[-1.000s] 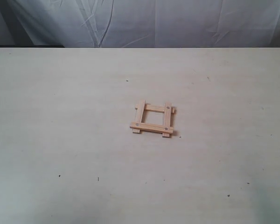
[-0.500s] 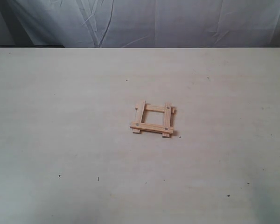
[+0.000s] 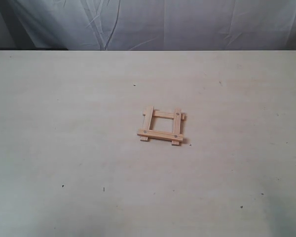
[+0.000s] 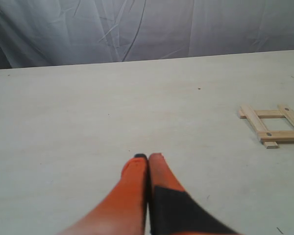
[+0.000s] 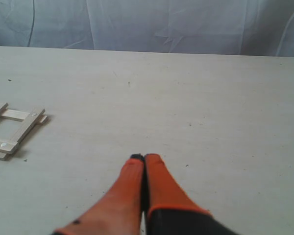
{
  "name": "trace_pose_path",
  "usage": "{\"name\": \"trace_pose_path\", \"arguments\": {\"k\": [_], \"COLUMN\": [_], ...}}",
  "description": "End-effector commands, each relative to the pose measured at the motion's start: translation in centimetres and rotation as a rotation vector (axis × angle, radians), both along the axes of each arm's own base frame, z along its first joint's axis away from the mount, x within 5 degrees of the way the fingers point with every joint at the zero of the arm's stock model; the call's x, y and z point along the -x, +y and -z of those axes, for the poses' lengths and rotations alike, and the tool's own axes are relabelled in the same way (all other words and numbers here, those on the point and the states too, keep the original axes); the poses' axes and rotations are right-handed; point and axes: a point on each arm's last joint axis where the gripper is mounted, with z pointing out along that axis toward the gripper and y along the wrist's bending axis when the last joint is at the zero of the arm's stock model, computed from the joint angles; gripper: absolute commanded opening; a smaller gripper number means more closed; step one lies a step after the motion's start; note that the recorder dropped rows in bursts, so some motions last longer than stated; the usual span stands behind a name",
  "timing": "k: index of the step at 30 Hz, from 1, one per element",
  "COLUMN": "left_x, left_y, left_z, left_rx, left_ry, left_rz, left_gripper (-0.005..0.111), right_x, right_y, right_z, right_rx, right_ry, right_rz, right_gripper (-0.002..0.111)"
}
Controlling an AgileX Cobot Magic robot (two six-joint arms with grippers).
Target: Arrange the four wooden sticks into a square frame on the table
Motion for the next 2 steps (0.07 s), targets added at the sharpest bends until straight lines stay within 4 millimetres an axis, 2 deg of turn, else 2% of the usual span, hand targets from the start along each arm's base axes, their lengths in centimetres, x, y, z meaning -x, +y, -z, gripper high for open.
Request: {"name": "trace_pose_path", "arguments": {"k": [1,2], "left_x": [0.01,0.01], "left_y": [-0.01,-0.01], "left_z": [-0.01,-0.01], "left_rx": [0.003,0.003], "left_ry": [-0.015,-0.015], "left_rz": [0.002,0.002], "left_gripper": [0.0,0.0], "right_x": [-0.01,-0.01], "right_y": [-0.05,-0.05], "right_z": [-0.01,-0.01], "right_rx": [0.004,0.004], "right_ry": [-0.016,-0.016], "right_rz": [0.006,0.006], "right_gripper": [0.0,0.0]}}
